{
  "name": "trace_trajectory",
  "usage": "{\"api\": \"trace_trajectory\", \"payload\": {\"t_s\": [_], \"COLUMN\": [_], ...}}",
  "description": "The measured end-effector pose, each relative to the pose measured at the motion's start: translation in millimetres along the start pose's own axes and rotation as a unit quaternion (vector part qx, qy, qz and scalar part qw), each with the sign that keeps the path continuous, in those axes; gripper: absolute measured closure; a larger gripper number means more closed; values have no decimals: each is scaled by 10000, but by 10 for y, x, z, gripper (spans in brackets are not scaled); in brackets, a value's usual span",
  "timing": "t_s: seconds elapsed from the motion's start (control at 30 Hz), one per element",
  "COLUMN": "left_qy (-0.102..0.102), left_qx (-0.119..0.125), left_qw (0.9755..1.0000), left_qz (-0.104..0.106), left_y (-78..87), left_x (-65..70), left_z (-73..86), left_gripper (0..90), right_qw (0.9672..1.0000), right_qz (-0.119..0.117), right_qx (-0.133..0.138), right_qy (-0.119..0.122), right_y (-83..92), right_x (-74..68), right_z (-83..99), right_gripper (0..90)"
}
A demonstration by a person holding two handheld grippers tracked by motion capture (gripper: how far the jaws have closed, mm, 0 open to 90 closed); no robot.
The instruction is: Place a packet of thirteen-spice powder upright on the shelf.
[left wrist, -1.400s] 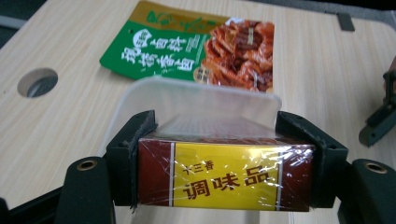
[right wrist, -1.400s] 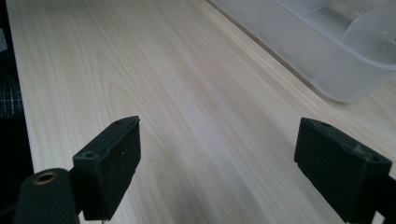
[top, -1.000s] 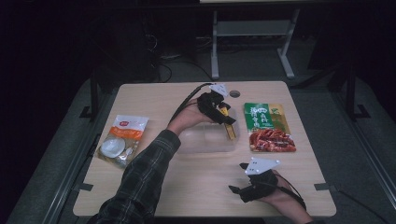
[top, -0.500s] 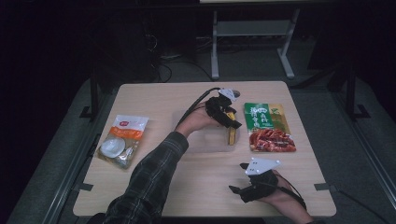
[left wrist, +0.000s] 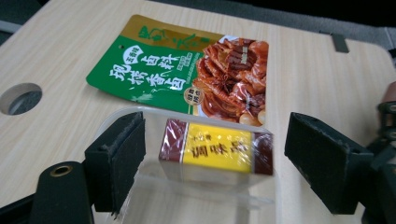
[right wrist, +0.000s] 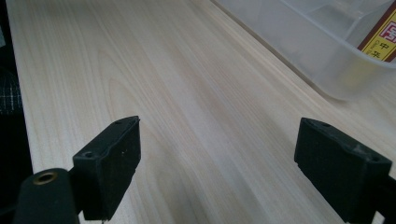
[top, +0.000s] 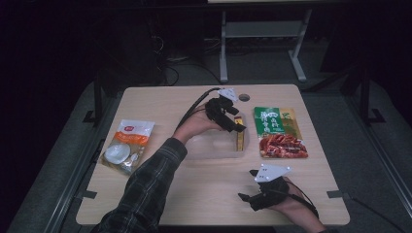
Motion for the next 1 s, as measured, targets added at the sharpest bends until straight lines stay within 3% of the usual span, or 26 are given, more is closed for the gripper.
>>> {"api": "trace_trajectory", "payload": {"t_s": [0.27,0.67,0.83,1.0], "left_qy": [148,287,443,404], "left_qx": [-31,-159,-47,-9], "left_qw": [9998,9992,9986,9985], "left_qz": [-131,-232,-281,-378], "left_y": [327,473,538,589], "left_x": [92,278,400,470], "left_z": [181,541,729,868], "left_gripper": [200,199,187,185], "right_qw": [10000,9999,9999,9999], "right_qz": [-7,-33,-33,-29], "right_qx": [-61,-110,-129,-147], "right_qy": [-12,-36,-53,-43], "right_y": [-23,-36,-48,-55], "right_x": [-3,-6,0,7], "right_z": [14,24,30,35], "right_gripper": [141,140,139,139]}}
Point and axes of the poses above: each handheld gripper's, and its own axes: y roughly backward along the jaws, z roughly out of its underside, x roughly to its right, the point moved 10 cm from there along -y, roughly forward along the jaws, and after that the axes turned 9 degrees about -x, right-handed, at the moved point
